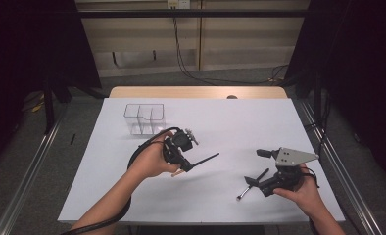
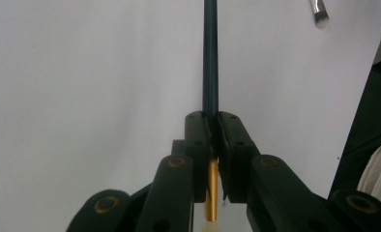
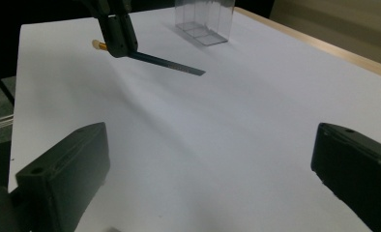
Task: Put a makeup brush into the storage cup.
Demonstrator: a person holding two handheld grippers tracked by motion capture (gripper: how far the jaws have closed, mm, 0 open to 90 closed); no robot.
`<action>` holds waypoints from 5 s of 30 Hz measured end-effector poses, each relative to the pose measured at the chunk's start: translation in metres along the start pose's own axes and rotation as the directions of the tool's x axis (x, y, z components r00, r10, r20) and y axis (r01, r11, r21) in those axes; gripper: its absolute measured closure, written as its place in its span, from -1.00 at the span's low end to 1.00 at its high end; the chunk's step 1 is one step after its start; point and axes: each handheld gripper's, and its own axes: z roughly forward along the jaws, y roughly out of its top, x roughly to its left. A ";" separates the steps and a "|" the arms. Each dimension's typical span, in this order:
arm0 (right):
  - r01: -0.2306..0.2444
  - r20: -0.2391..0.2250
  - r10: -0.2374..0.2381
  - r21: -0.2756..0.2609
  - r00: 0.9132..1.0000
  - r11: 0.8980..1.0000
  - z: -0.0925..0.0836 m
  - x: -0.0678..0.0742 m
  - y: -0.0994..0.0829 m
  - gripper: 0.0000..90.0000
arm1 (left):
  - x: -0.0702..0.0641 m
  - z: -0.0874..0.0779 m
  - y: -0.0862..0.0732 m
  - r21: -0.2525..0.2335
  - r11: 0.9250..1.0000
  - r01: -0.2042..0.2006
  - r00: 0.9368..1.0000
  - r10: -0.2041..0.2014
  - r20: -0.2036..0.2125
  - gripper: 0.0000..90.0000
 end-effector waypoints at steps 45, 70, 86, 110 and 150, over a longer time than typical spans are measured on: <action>0.253 -0.237 -0.192 0.264 0.952 0.931 0.077 -0.001 0.053 -0.01 | -0.011 0.012 0.023 -0.007 0.995 -0.099 0.993 0.099 0.065 0.86; 0.351 -0.350 -0.245 0.282 0.904 0.893 0.084 0.012 0.043 0.88 | -0.004 0.007 0.029 -0.103 0.988 -0.111 0.980 0.126 0.153 0.78; 0.276 -0.283 -0.195 0.282 0.939 0.919 0.075 0.004 0.039 0.88 | 0.004 0.002 0.013 -0.318 0.943 -0.097 0.985 0.137 0.106 -0.27; 0.072 -0.225 -0.038 0.144 0.974 0.987 0.065 -0.003 0.030 0.88 | 0.006 0.004 -0.004 -0.541 0.840 -0.041 0.993 0.093 0.069 -0.79; -0.112 -0.171 0.099 -0.069 0.980 0.991 0.071 0.007 0.020 0.87 | 0.010 0.013 -0.015 -0.708 0.706 0.026 0.996 0.046 0.082 -0.80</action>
